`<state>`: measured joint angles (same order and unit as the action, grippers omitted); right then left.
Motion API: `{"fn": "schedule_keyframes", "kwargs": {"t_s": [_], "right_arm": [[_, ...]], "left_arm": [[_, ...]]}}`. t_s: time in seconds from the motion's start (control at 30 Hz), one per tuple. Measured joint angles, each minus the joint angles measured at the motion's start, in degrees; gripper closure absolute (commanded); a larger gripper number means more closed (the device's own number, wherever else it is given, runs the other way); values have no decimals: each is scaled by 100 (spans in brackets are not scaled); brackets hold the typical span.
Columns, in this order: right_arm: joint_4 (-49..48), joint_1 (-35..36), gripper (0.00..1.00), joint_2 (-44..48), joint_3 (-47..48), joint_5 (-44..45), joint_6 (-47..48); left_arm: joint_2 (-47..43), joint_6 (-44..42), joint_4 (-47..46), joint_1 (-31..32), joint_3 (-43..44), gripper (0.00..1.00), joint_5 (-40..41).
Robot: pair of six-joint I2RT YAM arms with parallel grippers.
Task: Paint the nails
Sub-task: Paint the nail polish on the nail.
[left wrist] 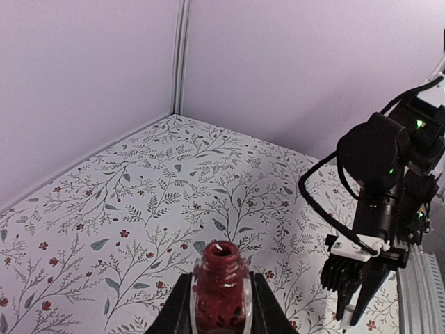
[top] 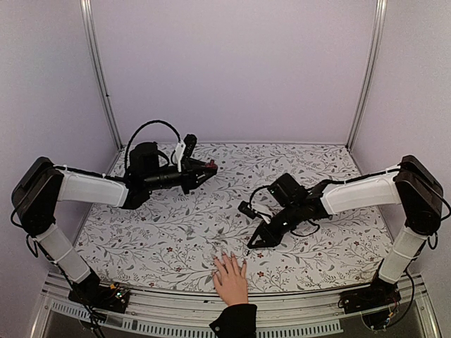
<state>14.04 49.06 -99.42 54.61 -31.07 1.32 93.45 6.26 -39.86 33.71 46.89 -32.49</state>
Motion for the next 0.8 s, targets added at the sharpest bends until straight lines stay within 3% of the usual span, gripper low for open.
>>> {"fn": "schedule_keyframes", "kwargs": {"t_s": [0.8], "right_arm": [[-111, 17, 100, 0, -46, -546, 101]], "left_arm": [[0, 0, 0, 0, 0, 100, 0]]}}
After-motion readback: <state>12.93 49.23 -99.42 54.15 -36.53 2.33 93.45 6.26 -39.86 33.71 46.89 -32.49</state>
